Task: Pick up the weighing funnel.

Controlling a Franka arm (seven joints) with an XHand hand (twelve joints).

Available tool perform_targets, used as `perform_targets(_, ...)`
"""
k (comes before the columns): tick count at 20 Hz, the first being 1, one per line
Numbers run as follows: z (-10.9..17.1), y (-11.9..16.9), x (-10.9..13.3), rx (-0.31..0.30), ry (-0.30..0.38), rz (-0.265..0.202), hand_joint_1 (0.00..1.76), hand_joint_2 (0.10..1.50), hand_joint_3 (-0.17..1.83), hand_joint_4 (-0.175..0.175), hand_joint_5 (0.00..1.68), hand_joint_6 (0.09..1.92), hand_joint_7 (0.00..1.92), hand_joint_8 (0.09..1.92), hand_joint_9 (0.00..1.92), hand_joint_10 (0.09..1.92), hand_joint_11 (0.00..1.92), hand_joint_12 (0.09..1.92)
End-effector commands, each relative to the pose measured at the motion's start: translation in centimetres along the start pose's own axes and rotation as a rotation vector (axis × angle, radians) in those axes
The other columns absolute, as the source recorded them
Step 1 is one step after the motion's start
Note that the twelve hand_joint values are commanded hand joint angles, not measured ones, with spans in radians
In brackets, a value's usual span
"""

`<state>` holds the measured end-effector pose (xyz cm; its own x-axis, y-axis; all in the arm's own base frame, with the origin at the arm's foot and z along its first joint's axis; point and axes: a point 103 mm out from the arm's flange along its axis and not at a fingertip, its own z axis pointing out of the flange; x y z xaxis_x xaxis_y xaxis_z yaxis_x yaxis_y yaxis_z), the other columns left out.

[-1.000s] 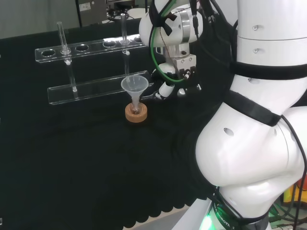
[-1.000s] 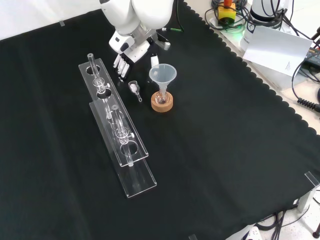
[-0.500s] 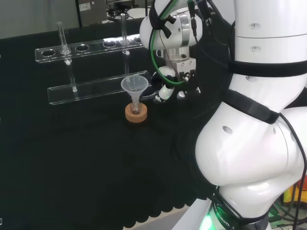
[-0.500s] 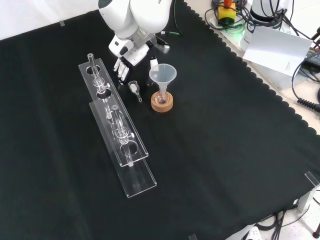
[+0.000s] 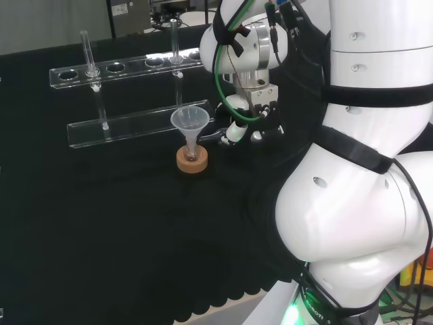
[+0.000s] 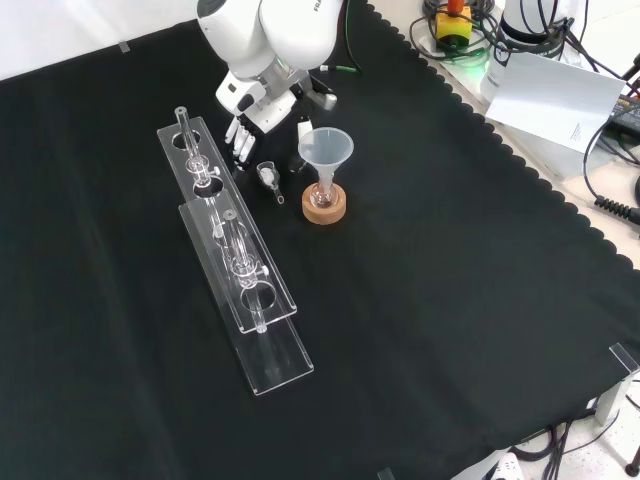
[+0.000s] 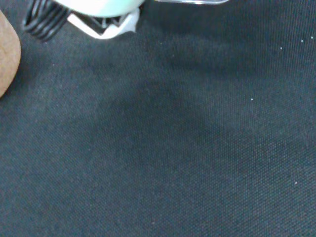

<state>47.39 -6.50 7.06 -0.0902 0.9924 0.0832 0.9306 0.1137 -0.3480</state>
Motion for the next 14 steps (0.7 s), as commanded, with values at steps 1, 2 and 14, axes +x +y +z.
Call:
perform_targets(1,0.18,0.12,0.27,-0.005,-0.007,-0.010,0.92,0.60,0.68,-0.064,0.55,0.14,0.50,0.72,0.69,0.59,0.45,1.29)
perform_targets(2,0.20,0.12,0.31,-0.005,-0.010,-0.010,0.92,0.60,0.68,-0.063,0.56,0.14,0.50,0.72,0.69,0.59,0.45,1.29)
perform_targets(14,0.62,0.83,0.55,-0.016,-0.049,0.000,0.96,0.58,0.71,-0.046,0.51,0.48,0.56,0.71,0.76,0.53,0.47,1.27)
